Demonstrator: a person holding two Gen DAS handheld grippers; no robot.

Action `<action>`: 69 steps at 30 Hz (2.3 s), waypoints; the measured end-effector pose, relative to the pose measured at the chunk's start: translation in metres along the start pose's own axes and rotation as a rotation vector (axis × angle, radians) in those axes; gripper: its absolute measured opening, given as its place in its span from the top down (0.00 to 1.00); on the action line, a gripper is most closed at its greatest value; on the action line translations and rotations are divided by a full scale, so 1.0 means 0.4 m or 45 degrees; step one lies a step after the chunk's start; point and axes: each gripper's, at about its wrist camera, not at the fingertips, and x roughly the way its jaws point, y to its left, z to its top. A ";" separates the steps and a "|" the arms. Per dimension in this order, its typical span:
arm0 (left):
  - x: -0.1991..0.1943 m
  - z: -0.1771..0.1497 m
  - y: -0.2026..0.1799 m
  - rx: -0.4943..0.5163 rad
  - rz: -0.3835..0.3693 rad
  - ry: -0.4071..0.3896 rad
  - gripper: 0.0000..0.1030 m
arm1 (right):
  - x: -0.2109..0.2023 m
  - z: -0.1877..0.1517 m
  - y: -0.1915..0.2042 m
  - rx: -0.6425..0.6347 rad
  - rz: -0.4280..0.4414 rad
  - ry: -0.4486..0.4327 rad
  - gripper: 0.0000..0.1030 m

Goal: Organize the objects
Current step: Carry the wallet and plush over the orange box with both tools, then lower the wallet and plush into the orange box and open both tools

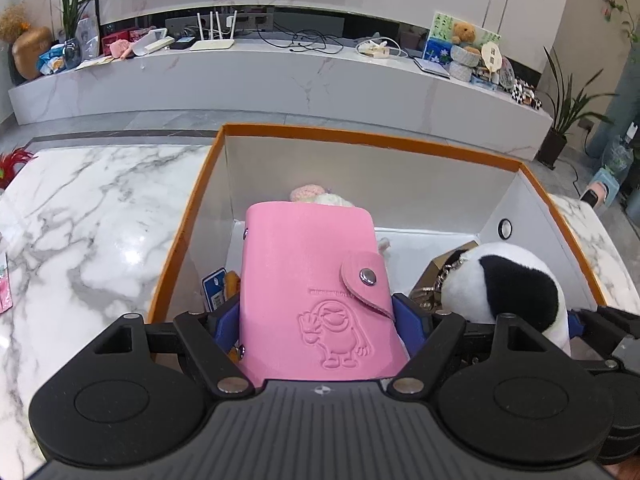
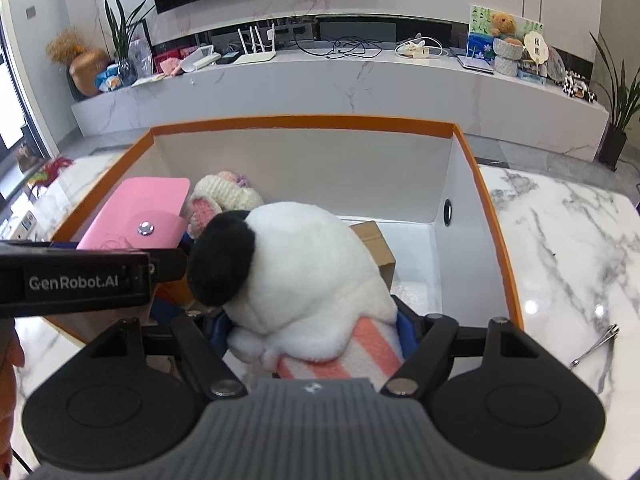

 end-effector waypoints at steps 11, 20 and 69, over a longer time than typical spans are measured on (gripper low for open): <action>0.041 -0.010 -0.025 -0.050 -0.028 0.068 0.13 | 0.022 -0.008 -0.010 0.079 0.028 0.036 0.26; 0.056 -0.013 -0.017 -0.092 0.006 0.095 0.12 | 0.030 -0.009 0.001 0.075 -0.014 0.028 0.26; -0.053 0.043 0.015 -0.087 -0.039 0.091 0.09 | -0.030 0.010 0.069 -0.029 -0.023 -0.016 0.05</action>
